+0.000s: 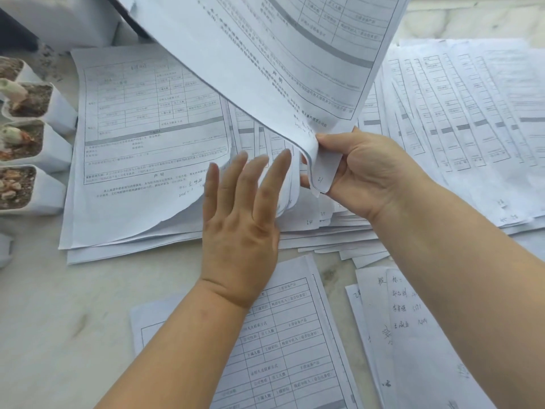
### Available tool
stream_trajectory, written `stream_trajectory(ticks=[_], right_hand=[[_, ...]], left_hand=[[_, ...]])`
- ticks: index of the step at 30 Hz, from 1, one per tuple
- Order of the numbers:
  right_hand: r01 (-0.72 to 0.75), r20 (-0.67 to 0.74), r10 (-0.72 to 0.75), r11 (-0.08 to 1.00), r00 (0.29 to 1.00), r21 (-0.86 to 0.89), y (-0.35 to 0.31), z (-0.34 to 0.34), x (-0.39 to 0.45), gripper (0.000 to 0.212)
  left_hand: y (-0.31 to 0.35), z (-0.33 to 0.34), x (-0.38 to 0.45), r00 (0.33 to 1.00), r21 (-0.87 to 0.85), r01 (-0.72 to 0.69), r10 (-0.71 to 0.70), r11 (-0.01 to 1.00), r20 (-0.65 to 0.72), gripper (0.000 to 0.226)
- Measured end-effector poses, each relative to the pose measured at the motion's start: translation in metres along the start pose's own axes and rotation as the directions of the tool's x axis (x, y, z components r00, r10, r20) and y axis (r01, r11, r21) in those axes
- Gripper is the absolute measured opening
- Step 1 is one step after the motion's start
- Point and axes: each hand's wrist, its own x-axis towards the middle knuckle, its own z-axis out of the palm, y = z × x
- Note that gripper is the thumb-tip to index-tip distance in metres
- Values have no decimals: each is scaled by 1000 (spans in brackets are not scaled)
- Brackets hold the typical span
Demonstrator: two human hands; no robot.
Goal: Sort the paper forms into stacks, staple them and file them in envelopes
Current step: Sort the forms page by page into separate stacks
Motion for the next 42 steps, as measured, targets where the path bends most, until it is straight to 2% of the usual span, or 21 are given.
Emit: stream_trajectory(ticks=[3,5,7,10,12,13,14,16,18,19,20,21,24,28,30,32,33,35,37,39,42], right_hand=[[7,-22,-6,999,1000,41,-1,2,-4,35],[1,-29,1,998,1000,59,-1,2,-7,34],[-13,-34,16,997,999,73,-1,2,-8,34],[-2,-109,1,1000,994,-5,-3,0,-12,28],[55,-183,-69,995,981,-79,-8,-4,-18,27],[90,-215,-111,990,970,-107,-13,-8,-23,27],[122,-245,-153,983,957,-138,-18,-13,-30,27],[167,-281,-235,954,930,-249,-27,-25,-44,28],[169,-266,-320,868,909,-467,-34,-35,-59,30],[160,-243,-344,814,907,-558,-35,-38,-65,32],[152,-212,-351,771,912,-618,-36,-38,-70,34],[142,-181,-337,743,924,-654,-35,-35,-73,35],[69,-126,-236,676,964,-734,-27,-16,-65,32],[-53,-127,-95,557,987,-829,-3,18,-25,24],[-105,-147,-28,573,989,-813,6,25,-10,17],[-141,-158,34,655,987,-742,7,21,-4,9],[-148,-148,60,687,987,-711,5,18,-5,5],[-156,-114,106,725,988,-671,-1,8,-6,4],[-178,-98,151,725,984,-665,-4,-1,-7,6],[-192,-90,177,729,980,-657,-4,-4,-8,1],[-156,-72,145,726,987,-670,0,-2,-9,13]], left_hand=[[-9,-10,0,997,97,70,-66,993,-37,90],[-21,-16,1,976,133,219,-219,966,-16,101],[-30,-17,1,937,61,338,-342,939,74,101],[-36,-11,-5,940,-53,315,-304,948,154,62],[-42,-15,-4,933,-109,358,-349,927,92,46],[-44,-18,-1,906,-188,421,-423,888,30,34],[-46,-23,2,854,-296,488,-519,821,-30,22],[-53,-32,10,659,-514,622,-749,591,-64,17],[-60,-39,11,451,-681,640,-892,356,-43,10],[-63,-43,11,377,-733,619,-926,281,-36,10],[-65,-47,11,335,-764,598,-941,244,-39,8],[-65,-52,12,325,-776,584,-945,239,-47,7],[-62,-66,14,411,-752,558,-904,352,-117,8],[-61,-69,15,634,-632,498,-746,594,-202,9],[-63,-59,13,792,-533,440,-592,723,-149,14],[-62,-47,9,908,-428,389,-419,816,26,12],[-62,-42,7,933,-359,359,-334,862,131,8],[-60,-37,4,934,-165,266,-212,950,286,49],[-58,-38,8,922,-72,214,-176,974,345,76],[-60,-37,10,939,-112,128,-84,985,332,72],[-63,-31,10,938,-163,72,-11,984,346,56]])
